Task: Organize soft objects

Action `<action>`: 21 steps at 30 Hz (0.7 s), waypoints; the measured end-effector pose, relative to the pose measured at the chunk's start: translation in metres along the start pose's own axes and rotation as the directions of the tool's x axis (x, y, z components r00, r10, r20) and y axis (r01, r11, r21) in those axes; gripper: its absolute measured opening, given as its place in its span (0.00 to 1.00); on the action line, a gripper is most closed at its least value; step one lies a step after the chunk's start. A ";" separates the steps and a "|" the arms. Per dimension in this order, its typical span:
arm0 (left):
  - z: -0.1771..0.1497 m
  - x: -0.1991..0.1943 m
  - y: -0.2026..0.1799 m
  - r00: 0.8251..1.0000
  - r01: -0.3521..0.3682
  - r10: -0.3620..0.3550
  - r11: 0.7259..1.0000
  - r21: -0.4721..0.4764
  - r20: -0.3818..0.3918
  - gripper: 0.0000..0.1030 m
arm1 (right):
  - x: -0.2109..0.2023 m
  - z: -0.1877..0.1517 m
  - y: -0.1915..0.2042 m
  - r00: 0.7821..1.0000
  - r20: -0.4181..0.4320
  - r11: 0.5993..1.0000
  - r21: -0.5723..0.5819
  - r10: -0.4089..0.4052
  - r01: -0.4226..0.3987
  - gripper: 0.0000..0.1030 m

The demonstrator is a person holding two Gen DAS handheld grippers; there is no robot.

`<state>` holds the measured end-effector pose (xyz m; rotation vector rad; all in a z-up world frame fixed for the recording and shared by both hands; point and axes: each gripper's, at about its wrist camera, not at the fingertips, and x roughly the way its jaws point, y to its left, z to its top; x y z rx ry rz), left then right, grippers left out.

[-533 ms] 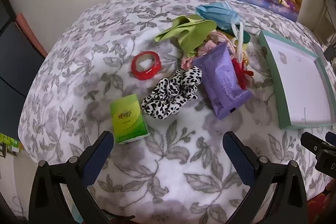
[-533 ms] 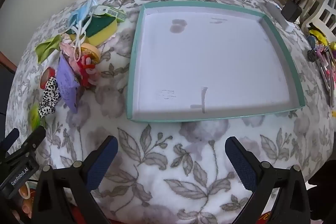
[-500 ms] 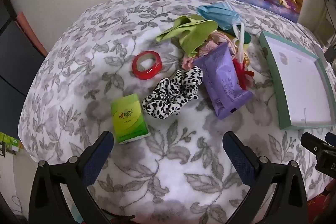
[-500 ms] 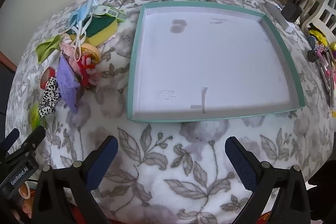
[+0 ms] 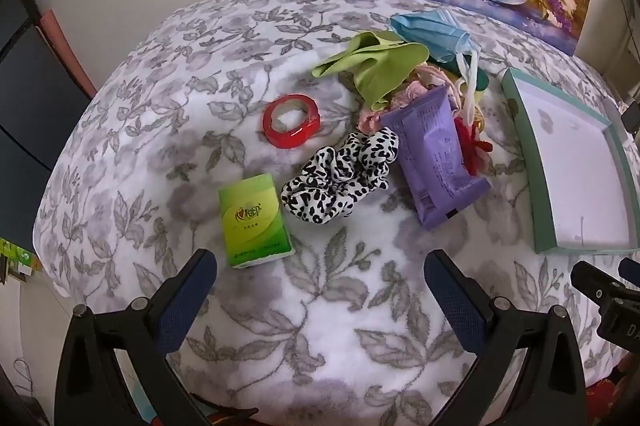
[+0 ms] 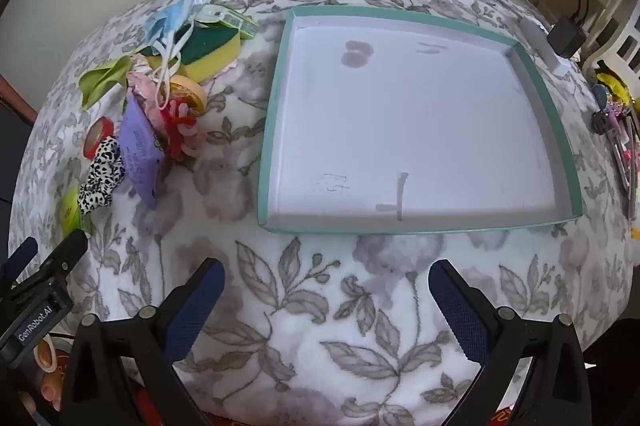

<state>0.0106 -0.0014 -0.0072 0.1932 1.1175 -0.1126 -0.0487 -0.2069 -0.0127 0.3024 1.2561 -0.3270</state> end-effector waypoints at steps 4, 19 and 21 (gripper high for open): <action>-0.004 -0.005 0.000 1.000 0.003 -0.003 1.000 -0.001 0.008 1.00 | 0.000 0.001 -0.002 1.000 0.001 1.000 -0.007 0.004 -0.004 1.00; -0.008 -0.009 0.004 1.000 0.018 -0.018 1.000 0.017 0.007 1.00 | -0.002 0.001 -0.005 1.000 0.021 1.000 -0.022 -0.001 0.002 1.00; -0.008 -0.009 0.005 1.000 0.019 -0.019 1.000 0.017 0.007 1.00 | -0.002 0.001 -0.004 1.000 0.022 1.000 -0.024 -0.003 0.004 1.00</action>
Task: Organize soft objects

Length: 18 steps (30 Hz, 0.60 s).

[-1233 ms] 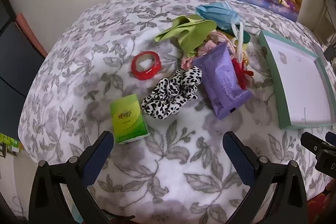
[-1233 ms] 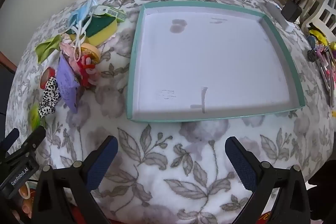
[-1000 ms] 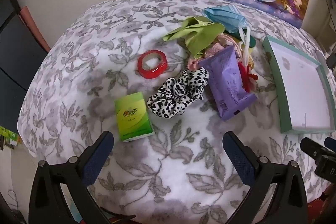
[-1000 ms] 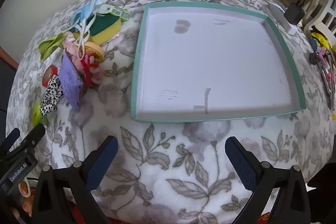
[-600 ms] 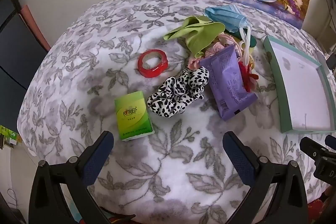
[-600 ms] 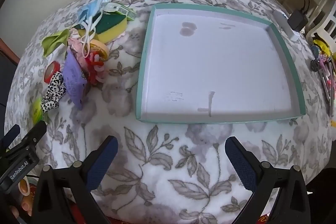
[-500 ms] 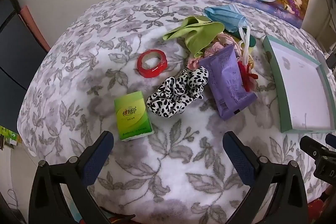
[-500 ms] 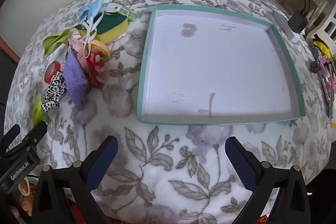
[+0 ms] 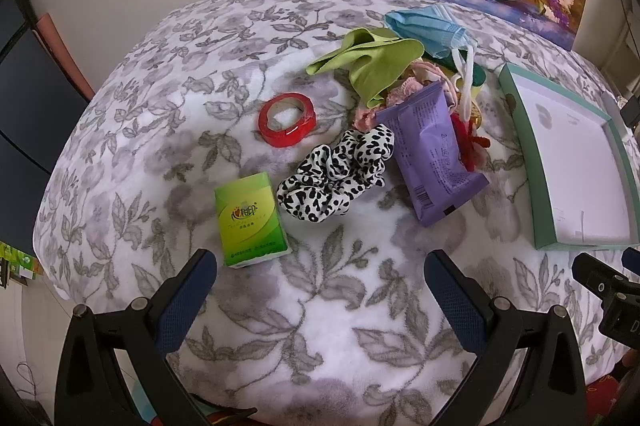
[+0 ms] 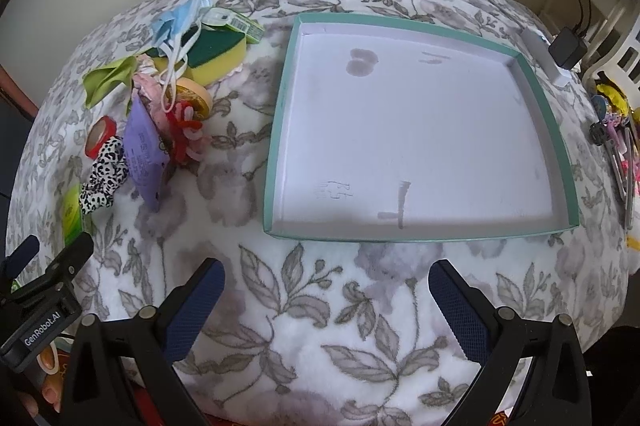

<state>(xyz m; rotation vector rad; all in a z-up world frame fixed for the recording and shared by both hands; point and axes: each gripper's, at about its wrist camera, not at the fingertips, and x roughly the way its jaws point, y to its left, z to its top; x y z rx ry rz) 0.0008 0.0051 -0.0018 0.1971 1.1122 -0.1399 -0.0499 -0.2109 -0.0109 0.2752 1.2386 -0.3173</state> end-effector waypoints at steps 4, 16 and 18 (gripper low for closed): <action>-0.001 0.000 0.001 1.000 0.002 -0.002 1.000 0.001 -0.001 1.00 | 0.000 0.000 0.000 1.000 0.003 1.000 -0.003 -0.002 0.002 1.00; -0.002 0.001 0.004 1.000 0.004 -0.004 1.000 -0.001 -0.008 1.00 | 0.001 0.003 0.005 1.000 -0.009 1.000 -0.016 -0.006 0.006 1.00; -0.003 0.001 0.004 1.000 0.004 -0.004 1.000 0.000 -0.009 1.00 | 0.001 0.003 0.005 1.000 -0.008 1.000 -0.017 -0.007 0.006 1.00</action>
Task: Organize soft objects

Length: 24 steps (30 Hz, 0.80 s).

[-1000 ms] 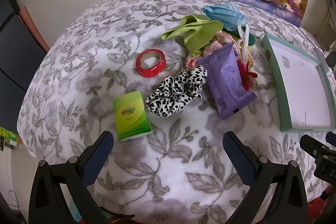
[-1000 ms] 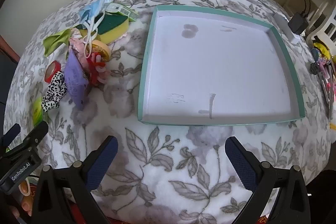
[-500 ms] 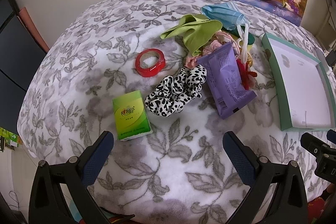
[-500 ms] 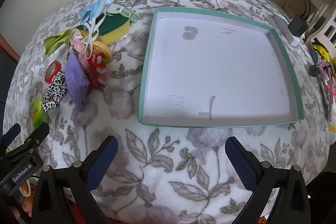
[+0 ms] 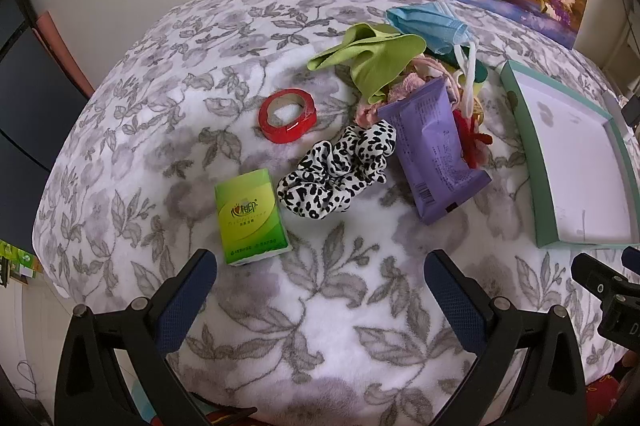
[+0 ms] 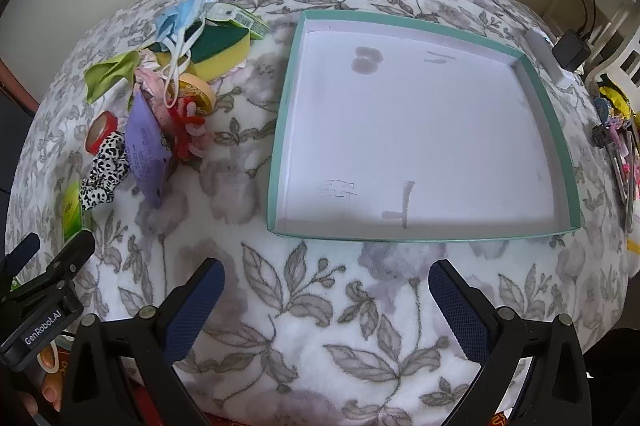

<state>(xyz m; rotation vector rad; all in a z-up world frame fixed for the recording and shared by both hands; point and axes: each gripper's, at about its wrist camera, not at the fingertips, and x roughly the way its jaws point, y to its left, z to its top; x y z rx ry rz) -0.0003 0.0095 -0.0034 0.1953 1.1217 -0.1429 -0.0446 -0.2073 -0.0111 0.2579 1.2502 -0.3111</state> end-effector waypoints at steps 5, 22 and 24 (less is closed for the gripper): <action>0.000 0.000 0.000 1.000 0.000 0.000 1.000 0.000 0.000 1.00 | 0.001 0.000 0.000 1.000 -0.003 1.000 -0.003 -0.001 0.001 1.00; 0.000 0.001 0.002 1.000 -0.003 0.003 1.000 -0.006 -0.003 1.00 | 0.001 -0.001 0.002 1.000 -0.001 1.000 -0.010 -0.004 0.004 1.00; 0.000 0.001 0.002 1.000 -0.003 0.003 1.000 -0.006 -0.003 1.00 | 0.001 -0.001 0.001 1.000 -0.001 1.000 -0.010 -0.004 0.004 1.00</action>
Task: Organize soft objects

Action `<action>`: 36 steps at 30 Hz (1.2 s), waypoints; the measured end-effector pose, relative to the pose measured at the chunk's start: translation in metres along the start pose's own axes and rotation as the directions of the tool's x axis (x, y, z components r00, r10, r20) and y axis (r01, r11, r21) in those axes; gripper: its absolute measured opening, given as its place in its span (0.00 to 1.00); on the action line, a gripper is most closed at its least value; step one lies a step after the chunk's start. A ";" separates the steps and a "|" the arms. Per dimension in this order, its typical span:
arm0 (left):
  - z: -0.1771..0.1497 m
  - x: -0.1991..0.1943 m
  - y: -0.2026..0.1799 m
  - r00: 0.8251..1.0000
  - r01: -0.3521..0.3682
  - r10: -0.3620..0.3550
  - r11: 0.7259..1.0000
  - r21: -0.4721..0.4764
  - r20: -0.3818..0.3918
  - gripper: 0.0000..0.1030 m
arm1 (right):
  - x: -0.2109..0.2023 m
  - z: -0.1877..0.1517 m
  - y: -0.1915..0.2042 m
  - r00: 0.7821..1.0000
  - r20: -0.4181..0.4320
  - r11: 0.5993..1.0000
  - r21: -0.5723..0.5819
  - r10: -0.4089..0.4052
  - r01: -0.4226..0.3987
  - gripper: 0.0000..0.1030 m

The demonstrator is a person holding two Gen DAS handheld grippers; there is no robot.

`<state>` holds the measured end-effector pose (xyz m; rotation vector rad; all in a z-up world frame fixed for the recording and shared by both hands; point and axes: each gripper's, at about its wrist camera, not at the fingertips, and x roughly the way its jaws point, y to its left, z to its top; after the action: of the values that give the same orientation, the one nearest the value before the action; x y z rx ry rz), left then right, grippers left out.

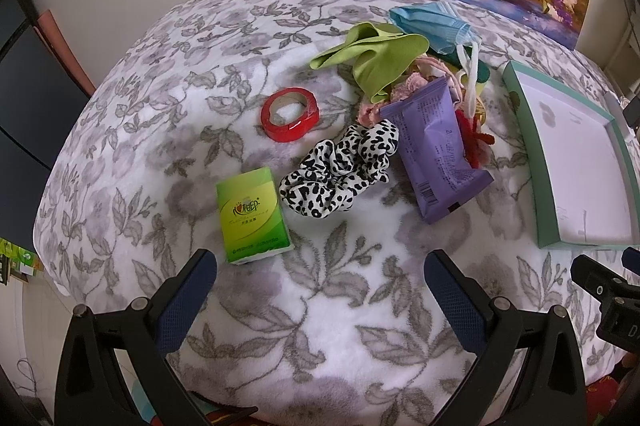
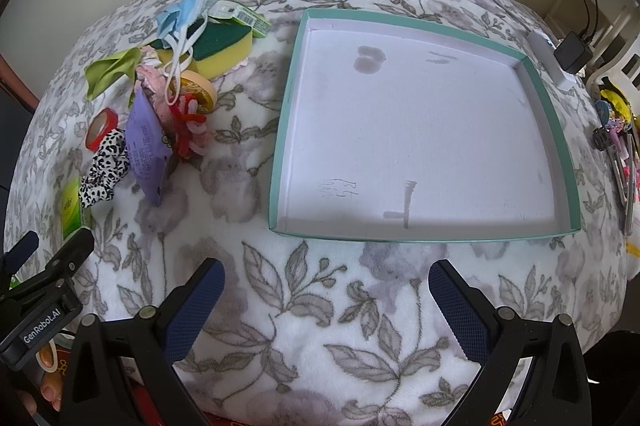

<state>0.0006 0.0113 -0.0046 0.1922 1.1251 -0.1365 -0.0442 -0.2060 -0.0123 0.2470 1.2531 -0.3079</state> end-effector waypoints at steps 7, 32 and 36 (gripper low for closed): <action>0.001 0.000 -0.001 1.000 0.008 -0.008 1.000 0.000 0.000 1.00 | 0.000 0.000 0.000 1.000 0.000 1.000 -0.002 -0.001 0.001 1.00; 0.013 0.019 0.075 0.992 0.128 -0.120 0.966 -0.225 0.050 1.00 | -0.016 0.029 0.049 0.967 0.145 0.977 -0.059 0.212 -0.205 1.00; 0.011 0.030 0.080 0.994 0.107 -0.105 0.967 -0.231 0.019 1.00 | -0.004 0.031 0.067 0.968 0.128 0.974 -0.087 0.218 -0.208 1.00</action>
<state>0.0394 0.0864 -0.0205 -0.0773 1.1349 -0.0992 0.0066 -0.1535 0.0021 0.2902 1.0891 -0.0915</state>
